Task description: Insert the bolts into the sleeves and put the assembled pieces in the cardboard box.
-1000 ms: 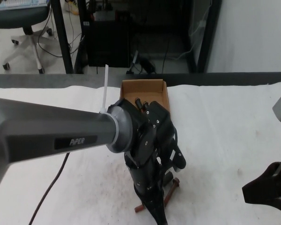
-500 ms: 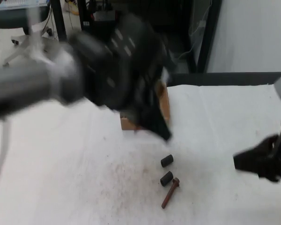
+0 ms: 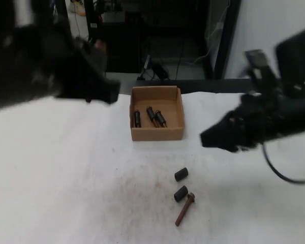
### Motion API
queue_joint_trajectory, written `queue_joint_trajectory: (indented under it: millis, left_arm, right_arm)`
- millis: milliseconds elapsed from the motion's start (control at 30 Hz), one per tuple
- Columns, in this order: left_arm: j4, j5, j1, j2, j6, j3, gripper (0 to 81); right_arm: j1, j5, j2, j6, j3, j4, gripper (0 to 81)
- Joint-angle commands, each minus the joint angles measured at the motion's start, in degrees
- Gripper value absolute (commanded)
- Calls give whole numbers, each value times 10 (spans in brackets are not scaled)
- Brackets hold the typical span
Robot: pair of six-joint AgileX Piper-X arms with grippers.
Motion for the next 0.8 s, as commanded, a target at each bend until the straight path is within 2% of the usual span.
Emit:
queue_joint_trajectory:
  millis: [0,267,433,633,767]
  left_arm:
    - [-4,49,4,-89,-11,63,2]
    - [-1,60,4,-158,-11,127,2]
    - [18,60,4,-166,-5,133,2]
    - [24,60,4,-166,7,134,2]
    - [24,60,4,-166,15,134,2]
  right_arm:
    - [14,28,36,-43,-41,6,312]
    - [70,163,213,-306,-222,113,312]
    - [82,220,270,-421,-256,140,309]
    - [82,229,300,-483,-256,161,309]
    - [82,229,314,-492,-256,161,309]
